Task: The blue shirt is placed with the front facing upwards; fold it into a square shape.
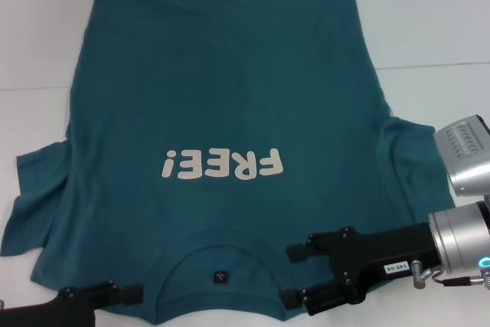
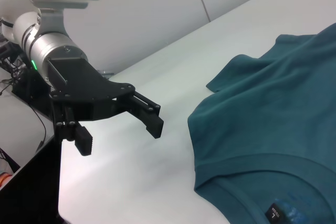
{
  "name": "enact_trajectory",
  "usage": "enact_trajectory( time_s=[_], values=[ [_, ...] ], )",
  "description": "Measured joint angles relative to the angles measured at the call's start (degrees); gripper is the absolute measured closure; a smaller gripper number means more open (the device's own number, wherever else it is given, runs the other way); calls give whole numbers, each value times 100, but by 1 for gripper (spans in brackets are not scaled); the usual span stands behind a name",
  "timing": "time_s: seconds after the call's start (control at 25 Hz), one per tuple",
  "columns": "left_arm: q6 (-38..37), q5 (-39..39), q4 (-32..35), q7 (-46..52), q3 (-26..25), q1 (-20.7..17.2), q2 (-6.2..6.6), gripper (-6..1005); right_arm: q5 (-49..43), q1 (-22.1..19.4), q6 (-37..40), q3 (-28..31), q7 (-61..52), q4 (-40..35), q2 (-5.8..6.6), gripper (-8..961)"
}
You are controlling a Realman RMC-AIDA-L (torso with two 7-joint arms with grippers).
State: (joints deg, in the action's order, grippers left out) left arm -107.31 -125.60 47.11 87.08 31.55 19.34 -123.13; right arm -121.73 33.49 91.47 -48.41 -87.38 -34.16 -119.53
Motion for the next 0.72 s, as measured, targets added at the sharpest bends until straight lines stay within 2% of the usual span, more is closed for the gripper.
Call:
enact_trajectory(
  time_s=[0.72],
  values=[
    [-34,28,0,186,-56,-5,6,66,8,-17,-23,44,-127,-23,0,25]
  ],
)
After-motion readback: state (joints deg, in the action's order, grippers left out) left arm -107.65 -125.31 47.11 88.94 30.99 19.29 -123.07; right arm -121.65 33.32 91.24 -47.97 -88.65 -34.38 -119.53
